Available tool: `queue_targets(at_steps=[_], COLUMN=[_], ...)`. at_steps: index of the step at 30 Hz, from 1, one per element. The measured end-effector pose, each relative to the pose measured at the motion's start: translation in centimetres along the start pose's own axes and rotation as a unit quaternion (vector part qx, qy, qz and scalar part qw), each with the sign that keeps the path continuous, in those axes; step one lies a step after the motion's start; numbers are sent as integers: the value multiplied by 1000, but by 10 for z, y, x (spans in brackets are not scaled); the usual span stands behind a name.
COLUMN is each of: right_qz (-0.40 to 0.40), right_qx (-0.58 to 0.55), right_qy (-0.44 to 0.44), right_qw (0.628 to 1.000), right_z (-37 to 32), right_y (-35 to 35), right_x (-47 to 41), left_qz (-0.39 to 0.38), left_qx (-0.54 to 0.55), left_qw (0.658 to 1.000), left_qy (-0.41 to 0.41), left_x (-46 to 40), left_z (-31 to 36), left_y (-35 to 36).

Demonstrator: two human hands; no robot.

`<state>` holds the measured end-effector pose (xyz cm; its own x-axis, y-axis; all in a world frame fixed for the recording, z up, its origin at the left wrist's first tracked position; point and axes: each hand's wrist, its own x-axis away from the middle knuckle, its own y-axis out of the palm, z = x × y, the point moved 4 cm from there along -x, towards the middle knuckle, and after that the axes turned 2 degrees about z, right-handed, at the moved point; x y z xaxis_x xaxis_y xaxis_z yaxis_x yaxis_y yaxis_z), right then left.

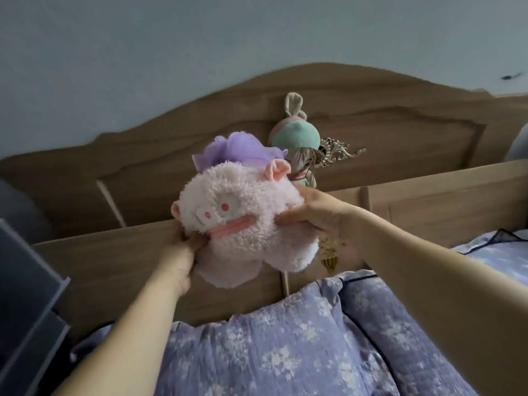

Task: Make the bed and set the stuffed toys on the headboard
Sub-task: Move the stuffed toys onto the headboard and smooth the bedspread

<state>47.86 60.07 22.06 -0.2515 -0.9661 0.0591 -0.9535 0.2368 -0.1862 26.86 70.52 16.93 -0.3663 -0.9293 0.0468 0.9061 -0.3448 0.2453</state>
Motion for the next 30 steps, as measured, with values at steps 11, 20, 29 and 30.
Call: queue_targets(at_steps=[11, 20, 29, 30], right_qz=[119, 173, 210, 210], right_qx=[94, 139, 250, 252], right_qy=[-73, -133, -93, -95], right_qw=[986, 966, 941, 940], right_z=[-17, -19, 21, 21], right_y=[21, 24, 23, 22], right_x=[-136, -181, -210, -212], left_qz=[97, 101, 103, 107], left_qx=[-88, -137, -185, -193], left_qw=[984, 980, 974, 972], left_qy=[123, 102, 76, 75], left_x=[-135, -194, -213, -216], left_z=[37, 29, -1, -2], left_y=[-32, -35, -26, -26])
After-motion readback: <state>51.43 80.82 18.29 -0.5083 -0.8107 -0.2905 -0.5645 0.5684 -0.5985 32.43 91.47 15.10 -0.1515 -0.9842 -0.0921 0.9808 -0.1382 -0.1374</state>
